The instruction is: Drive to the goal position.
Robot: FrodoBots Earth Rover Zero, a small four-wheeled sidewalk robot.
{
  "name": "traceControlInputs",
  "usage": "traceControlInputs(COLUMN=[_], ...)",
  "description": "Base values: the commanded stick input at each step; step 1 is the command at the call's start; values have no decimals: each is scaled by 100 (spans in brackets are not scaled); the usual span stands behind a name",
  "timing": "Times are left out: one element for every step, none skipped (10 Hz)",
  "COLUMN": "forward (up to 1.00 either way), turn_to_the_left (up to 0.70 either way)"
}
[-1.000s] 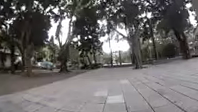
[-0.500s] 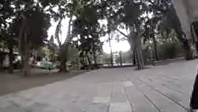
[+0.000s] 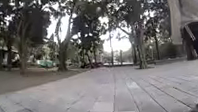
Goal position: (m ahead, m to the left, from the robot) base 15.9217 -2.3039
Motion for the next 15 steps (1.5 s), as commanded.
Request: traceControlInputs(forward=[70,70,70,70,70,70,70,70,70,70,70,70,70,70,70], turn_to_the_left=[4,14,14,14,14,14,14,14,14,14,14,14,14,14,11])
